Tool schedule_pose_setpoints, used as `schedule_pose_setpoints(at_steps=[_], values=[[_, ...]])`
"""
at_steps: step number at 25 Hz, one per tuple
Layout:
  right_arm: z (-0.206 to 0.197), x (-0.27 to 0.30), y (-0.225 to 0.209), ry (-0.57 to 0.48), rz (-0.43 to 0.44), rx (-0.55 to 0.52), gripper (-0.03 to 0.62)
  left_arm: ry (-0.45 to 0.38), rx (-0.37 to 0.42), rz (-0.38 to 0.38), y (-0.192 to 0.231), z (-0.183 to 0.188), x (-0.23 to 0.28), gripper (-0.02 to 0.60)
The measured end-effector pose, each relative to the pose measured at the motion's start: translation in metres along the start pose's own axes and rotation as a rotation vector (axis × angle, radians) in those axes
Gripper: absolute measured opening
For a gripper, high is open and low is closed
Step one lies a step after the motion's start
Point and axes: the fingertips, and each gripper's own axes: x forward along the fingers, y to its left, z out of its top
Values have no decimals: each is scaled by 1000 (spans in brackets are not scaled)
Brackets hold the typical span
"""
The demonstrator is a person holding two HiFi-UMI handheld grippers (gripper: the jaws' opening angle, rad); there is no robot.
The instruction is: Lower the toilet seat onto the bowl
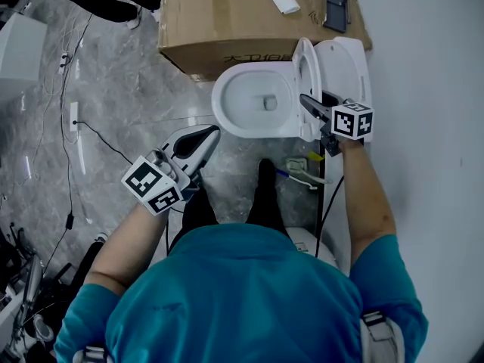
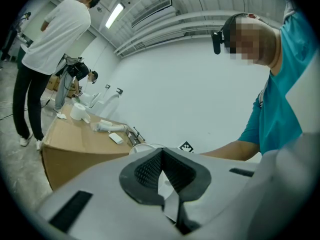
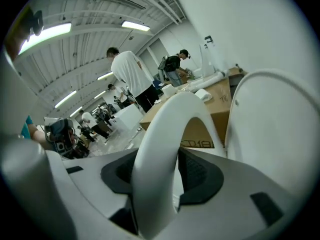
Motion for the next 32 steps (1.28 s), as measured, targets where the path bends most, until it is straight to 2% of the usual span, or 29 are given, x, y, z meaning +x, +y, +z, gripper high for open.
schedule_pose_setpoints(at_steps=[10, 14, 17, 32], values=[[-6, 22, 20, 1, 231, 187, 232, 1, -18, 26, 13, -7, -14, 5], [-7, 27, 29, 20, 303, 217, 232, -3, -23, 32, 15, -9, -20, 5], [-9, 33, 36, 34, 317, 205, 242, -5, -25, 38, 19, -12, -25, 5], [-24, 78, 65, 107, 282, 122, 256, -27, -58, 88, 40, -24, -53, 5]])
